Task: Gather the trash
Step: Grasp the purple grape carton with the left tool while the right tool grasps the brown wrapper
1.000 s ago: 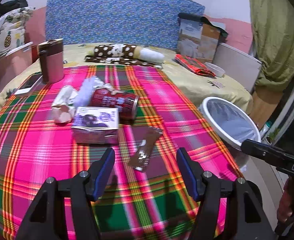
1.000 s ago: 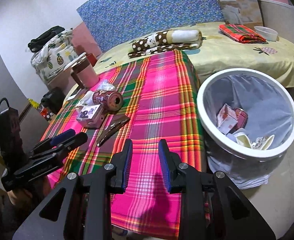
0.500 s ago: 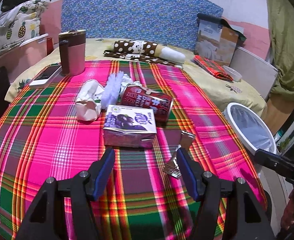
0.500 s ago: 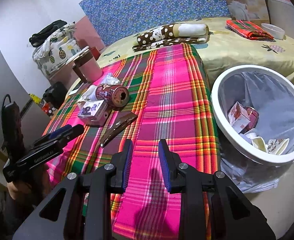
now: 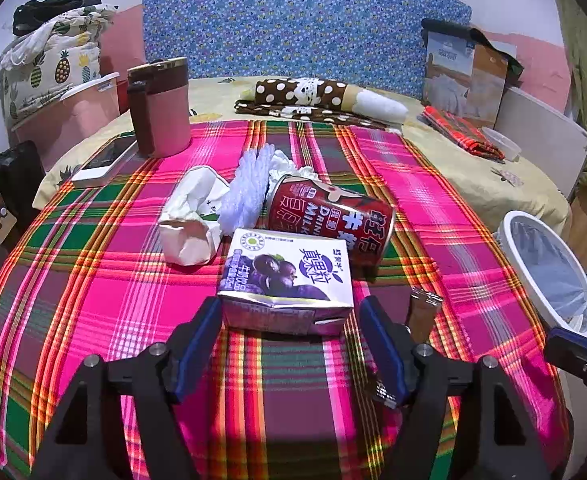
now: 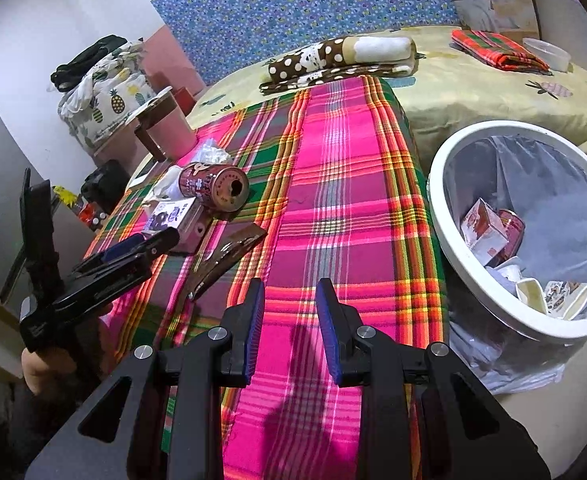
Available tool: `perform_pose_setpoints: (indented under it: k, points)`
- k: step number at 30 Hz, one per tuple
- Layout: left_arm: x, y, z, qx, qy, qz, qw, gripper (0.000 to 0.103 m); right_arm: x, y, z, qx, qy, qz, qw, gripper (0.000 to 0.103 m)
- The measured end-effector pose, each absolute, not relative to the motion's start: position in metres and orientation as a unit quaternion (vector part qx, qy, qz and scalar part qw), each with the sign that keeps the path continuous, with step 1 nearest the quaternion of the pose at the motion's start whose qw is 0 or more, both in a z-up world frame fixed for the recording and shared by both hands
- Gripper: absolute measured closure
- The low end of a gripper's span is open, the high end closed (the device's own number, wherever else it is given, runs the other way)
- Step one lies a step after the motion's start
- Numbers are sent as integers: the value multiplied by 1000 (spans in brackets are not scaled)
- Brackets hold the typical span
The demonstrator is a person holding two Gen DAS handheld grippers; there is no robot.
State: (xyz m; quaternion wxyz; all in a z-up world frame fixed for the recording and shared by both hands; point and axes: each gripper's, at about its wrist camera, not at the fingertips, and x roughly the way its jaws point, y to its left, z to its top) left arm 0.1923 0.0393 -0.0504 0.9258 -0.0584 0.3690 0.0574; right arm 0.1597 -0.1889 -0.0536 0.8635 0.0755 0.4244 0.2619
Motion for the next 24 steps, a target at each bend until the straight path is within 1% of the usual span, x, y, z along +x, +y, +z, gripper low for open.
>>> perform_pose_setpoints:
  k: [4, 8, 17, 24]
  points:
    - [200, 45, -54, -64, 383, 68, 919, 29, 163, -184, -56, 75, 428, 267, 860, 74]
    - [192, 57, -53, -68, 379, 87, 919, 29, 165, -178, -56, 71, 430, 276, 857, 74]
    - [164, 115, -48, -113, 366, 160, 910, 29, 166, -165, -58, 66, 433, 290, 851, 74]
    - [172, 107, -40, -141, 356, 119, 916, 29, 165, -160, -57, 61, 434, 292, 850, 74]
